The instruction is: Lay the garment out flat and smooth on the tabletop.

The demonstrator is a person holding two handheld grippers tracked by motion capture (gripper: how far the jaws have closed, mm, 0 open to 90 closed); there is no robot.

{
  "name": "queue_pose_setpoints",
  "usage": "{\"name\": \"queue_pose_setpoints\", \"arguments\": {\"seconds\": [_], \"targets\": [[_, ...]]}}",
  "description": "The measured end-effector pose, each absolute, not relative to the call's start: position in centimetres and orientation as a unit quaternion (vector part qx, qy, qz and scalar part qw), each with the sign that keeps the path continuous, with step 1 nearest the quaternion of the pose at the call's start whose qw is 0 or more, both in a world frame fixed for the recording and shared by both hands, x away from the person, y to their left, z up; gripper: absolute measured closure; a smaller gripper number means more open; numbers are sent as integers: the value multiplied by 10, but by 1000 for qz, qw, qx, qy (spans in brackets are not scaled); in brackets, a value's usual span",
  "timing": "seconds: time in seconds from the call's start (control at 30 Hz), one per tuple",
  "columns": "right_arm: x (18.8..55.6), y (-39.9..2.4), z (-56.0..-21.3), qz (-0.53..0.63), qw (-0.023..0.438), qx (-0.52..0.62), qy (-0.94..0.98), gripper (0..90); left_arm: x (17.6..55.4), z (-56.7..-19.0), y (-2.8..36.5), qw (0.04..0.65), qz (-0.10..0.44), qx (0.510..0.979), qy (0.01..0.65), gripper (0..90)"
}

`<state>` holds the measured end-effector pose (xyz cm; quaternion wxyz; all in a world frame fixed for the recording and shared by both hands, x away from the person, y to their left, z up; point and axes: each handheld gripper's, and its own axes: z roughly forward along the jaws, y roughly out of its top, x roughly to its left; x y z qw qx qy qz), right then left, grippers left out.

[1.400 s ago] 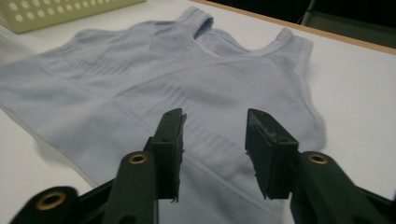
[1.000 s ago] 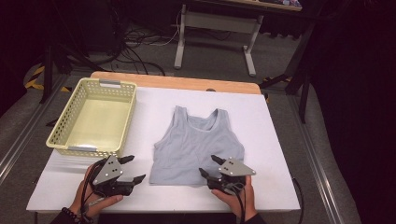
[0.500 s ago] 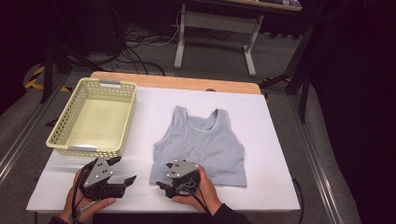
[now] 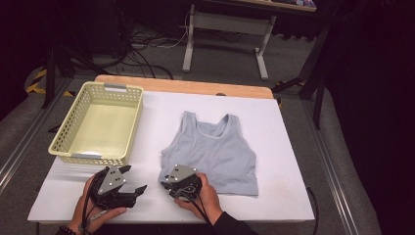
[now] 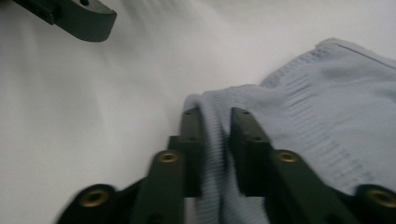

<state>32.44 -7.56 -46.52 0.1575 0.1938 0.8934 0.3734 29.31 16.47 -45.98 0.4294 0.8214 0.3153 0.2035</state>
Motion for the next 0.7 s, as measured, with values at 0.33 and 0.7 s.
{"name": "queue_pose_setpoints", "arguments": {"seconds": [0.33,0.7], "targets": [[308,-83,-466,382,175,179,890,821,318,-457,124,405,210,823,338,262],[299,-83,-470,387,200,163,885,819,373,-462,87,370,205,826,372,369]]}}
